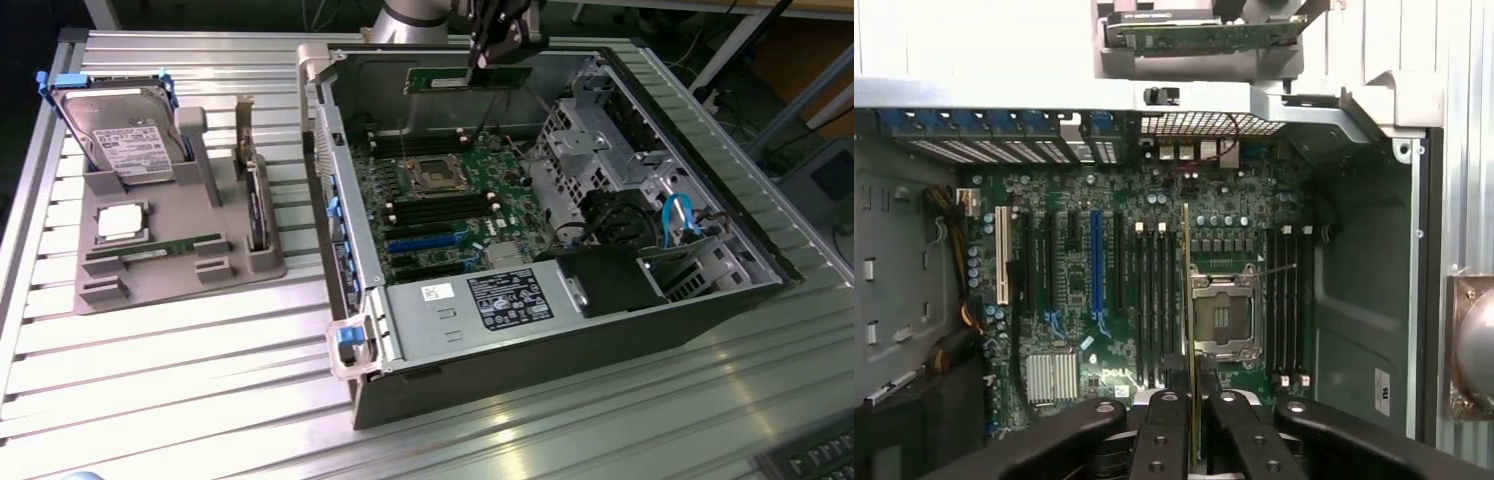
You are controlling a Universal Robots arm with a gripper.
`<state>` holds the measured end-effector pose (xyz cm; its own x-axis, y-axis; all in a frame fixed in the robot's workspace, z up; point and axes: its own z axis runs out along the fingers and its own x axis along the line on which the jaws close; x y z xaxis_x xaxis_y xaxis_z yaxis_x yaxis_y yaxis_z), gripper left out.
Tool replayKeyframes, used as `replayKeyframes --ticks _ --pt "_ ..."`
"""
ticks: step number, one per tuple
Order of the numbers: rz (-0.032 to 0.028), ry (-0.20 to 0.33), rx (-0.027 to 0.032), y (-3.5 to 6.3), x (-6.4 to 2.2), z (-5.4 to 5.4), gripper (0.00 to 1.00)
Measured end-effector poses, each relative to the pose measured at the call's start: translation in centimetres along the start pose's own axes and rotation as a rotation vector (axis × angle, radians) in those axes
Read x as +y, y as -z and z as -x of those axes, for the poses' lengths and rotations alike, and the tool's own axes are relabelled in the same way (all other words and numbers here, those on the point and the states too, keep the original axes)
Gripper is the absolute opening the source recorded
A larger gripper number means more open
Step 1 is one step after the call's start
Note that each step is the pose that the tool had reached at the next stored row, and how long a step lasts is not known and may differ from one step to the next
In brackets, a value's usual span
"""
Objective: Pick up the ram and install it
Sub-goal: 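Pick up the ram and move it above insertion slot, then insert the ram into the slot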
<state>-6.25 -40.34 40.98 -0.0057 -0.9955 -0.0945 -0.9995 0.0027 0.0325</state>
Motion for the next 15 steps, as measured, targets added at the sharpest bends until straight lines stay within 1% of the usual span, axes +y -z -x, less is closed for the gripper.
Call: replayKeyframes --ticks 4,15 --pt "0.0000 0.000 0.0016 -0.13 -0.08 0.61 0.14" --pt "-0.0002 0.000 0.0015 -0.13 -0.08 0.65 0.14"
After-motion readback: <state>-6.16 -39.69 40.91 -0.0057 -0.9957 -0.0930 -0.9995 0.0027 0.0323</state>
